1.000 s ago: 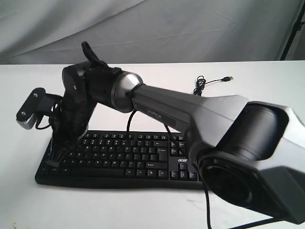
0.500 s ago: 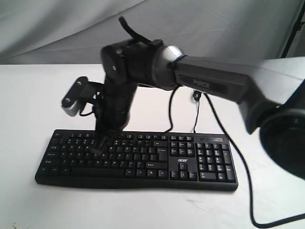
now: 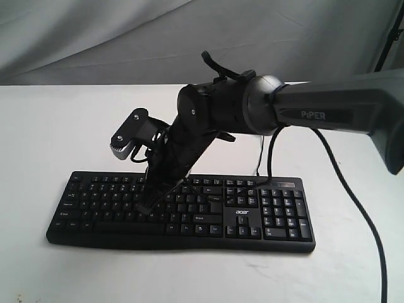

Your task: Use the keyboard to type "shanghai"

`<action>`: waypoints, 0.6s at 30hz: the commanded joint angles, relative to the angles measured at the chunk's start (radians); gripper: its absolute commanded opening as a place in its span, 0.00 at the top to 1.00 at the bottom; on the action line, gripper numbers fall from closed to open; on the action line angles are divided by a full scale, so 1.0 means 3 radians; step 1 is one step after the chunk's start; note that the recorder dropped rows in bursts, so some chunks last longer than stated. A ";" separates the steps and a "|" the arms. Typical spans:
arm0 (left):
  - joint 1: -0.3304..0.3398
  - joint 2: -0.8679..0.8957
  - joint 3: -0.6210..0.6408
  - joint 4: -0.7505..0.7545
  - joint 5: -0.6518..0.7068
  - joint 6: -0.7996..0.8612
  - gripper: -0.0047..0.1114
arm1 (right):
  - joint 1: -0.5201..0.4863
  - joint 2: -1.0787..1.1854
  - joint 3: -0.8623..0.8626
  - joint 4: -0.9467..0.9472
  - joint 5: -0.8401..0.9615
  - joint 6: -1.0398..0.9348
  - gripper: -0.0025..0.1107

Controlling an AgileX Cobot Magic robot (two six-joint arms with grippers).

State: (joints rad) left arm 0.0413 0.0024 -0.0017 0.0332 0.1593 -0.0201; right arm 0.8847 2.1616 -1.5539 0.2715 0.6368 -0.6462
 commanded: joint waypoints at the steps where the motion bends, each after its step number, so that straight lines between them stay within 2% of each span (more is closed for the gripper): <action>1: -0.0021 -0.0008 0.0006 -0.0023 -0.0018 -0.0009 0.96 | -0.0008 0.0073 0.0014 0.0119 -0.0082 -0.0118 0.98; 18: -0.0021 -0.0008 0.0006 -0.0023 -0.0018 -0.0009 0.96 | -0.0014 0.0119 0.0014 0.0113 -0.0090 -0.0172 0.98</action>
State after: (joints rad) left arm 0.0413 0.0024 -0.0017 0.0332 0.1593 -0.0201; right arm 0.8847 2.1973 -1.5539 0.3099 0.6182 -0.6934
